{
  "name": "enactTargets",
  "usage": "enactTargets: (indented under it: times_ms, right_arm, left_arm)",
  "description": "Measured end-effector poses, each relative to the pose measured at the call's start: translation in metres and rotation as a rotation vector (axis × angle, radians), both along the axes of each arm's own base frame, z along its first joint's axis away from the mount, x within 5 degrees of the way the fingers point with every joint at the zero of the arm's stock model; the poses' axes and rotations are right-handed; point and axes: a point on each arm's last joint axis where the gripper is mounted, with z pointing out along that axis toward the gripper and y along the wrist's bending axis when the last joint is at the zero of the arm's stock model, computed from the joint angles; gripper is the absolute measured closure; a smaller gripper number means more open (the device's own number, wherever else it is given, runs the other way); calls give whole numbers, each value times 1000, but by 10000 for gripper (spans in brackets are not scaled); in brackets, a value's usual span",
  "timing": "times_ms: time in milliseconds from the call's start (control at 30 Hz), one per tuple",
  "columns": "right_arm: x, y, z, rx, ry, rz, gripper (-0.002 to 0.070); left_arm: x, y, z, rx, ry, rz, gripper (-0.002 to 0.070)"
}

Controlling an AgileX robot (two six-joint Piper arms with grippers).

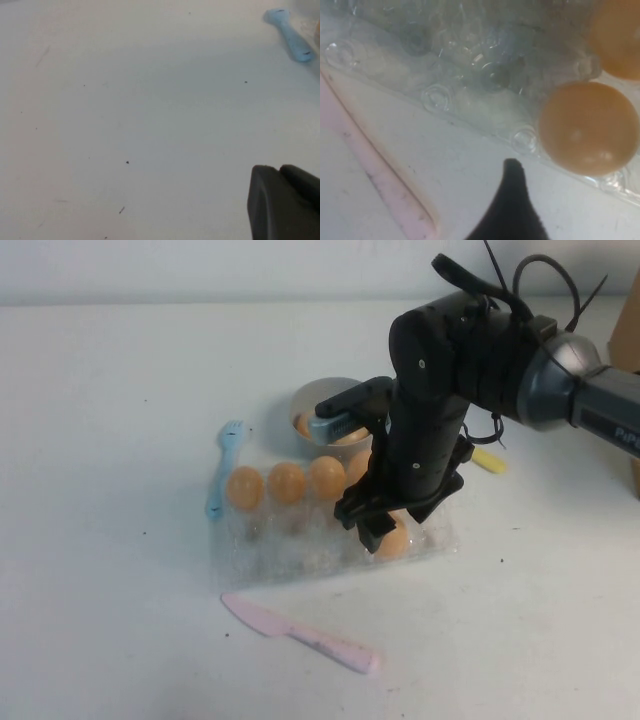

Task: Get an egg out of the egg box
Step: Pick up the egg from the plastic box

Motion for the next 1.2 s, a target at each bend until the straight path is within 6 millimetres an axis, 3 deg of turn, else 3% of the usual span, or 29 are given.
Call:
enactTargets:
  times_ms: [300,667,933,1200]
  right_arm:
    - [1,1,-5,0,16,-38,180]
    - [5,4,-27,-27,62,-75,272]
    - [6,5,-25,-20,56,-86,274]
    - [14,12,0,41,-13,-88,239]
  left_arm:
    - [0,0,0,0,0,0,678]
    - [0,0,0,0,0,0,678]
    - [0,0,0,0,0,0,678]
    - [0,0,0,0,0,0,678]
